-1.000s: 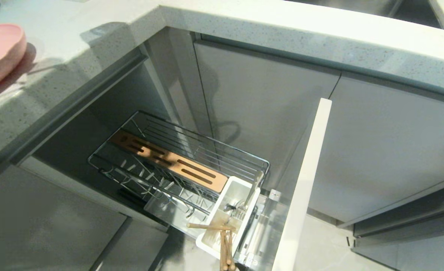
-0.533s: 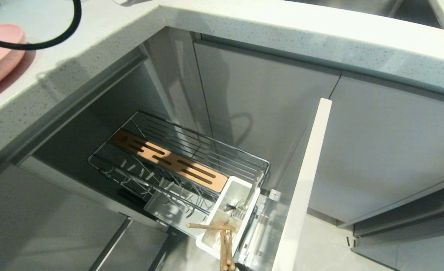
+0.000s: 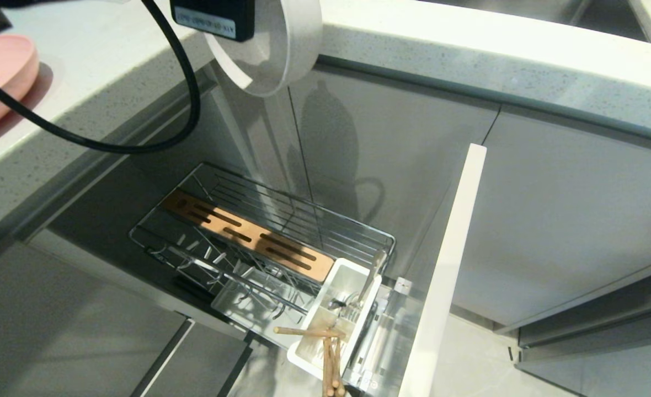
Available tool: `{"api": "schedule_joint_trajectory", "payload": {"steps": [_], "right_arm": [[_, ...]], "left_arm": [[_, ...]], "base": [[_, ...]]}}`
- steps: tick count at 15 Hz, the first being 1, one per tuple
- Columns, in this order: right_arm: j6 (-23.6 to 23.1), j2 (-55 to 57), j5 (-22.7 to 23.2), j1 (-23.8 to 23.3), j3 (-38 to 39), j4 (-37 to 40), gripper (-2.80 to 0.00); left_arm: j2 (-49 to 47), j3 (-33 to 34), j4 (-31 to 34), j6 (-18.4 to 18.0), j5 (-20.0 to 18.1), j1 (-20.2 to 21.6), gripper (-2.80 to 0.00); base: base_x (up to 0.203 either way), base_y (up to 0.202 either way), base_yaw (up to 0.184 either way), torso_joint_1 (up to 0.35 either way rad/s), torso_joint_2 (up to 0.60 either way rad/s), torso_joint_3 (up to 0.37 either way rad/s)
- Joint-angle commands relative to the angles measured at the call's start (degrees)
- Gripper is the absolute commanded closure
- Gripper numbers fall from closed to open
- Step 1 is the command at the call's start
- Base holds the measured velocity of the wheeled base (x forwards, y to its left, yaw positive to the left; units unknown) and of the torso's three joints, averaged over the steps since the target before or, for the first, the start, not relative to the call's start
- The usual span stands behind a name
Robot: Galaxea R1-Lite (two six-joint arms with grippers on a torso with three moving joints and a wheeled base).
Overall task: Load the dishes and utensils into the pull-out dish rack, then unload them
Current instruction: Pick up the bowl and place it in the cupboard
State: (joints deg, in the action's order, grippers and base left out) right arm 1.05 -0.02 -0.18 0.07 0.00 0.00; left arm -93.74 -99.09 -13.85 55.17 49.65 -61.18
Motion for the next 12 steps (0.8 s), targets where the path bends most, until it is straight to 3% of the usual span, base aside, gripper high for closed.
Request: {"api": "schedule_joint_trajectory", "payload": {"steps": [1,6,12], "right_arm": [[0.0,0.0,0.0,0.0,0.1,0.0,0.00],[0.0,0.0,0.0,0.0,0.1,0.0,0.00],[0.0,0.0,0.0,0.0,0.1,0.0,0.00]], "left_arm": [[-0.2,5.3,-0.2,3.4,0.6,-0.1,0.00],[-0.1,17.1,-0.8,15.4,0.6,0.3,0.00],[-1.3,29.5,-16.3,17.2,-3.5,6.6,0.00]], "base": [[0.000,0.000,0.000,0.000,0.00,0.000],[0.000,0.000,0.000,0.000,0.00,0.000],[0.000,0.000,0.000,0.000,0.00,0.000]]}}
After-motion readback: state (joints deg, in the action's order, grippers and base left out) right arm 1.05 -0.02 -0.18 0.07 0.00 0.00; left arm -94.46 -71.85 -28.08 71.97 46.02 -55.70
